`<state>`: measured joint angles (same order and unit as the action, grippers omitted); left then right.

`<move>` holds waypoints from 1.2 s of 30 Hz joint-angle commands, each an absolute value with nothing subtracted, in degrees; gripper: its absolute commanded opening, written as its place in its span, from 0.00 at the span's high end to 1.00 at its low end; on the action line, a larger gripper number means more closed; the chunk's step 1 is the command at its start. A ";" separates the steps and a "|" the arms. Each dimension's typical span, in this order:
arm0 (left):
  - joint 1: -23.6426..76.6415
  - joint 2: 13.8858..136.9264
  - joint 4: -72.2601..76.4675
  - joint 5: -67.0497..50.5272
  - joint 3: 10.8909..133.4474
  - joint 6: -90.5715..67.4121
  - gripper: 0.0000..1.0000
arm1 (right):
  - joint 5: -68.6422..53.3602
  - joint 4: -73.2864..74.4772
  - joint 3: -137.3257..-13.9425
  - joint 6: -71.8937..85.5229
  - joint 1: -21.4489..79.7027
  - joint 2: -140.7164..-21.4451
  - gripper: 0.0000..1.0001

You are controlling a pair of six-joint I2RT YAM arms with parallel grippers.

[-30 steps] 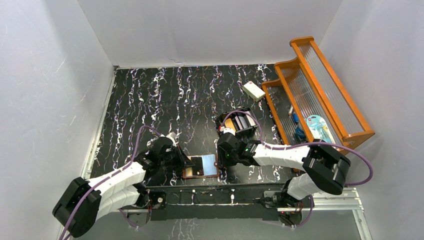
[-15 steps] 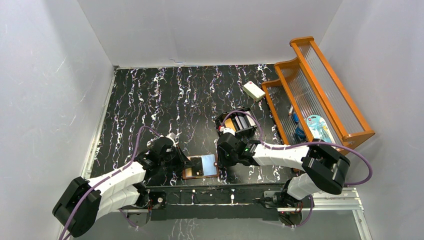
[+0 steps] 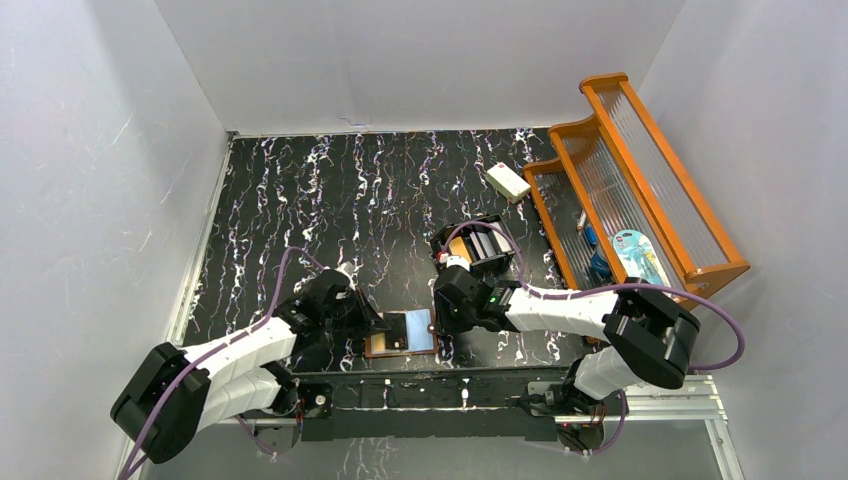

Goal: Put the credit cards into the card holder
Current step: Insert the credit card into the card holder.

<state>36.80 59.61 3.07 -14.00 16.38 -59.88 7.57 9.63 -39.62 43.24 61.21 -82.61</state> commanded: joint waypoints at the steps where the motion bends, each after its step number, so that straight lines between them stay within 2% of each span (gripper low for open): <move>1: 36.48 61.13 3.28 -14.24 17.36 -57.96 1.00 | 7.95 8.17 -41.33 42.83 61.63 -82.94 0.66; 12: 36.48 60.93 4.97 -14.82 16.86 -56.97 1.00 | 7.86 8.09 -41.48 42.81 61.78 -83.23 0.66; 18: 36.48 59.98 -5.89 -13.96 19.62 -61.26 1.00 | 7.86 8.26 -41.48 42.72 61.74 -83.25 0.66; 25: 36.47 56.85 -9.05 -12.52 18.40 -66.02 1.00 | 8.03 8.26 -41.65 42.78 61.79 -83.31 0.66; 36: 36.62 59.19 -4.92 -13.84 17.32 -68.13 1.00 | 7.76 8.04 -41.70 42.77 61.87 -83.73 0.66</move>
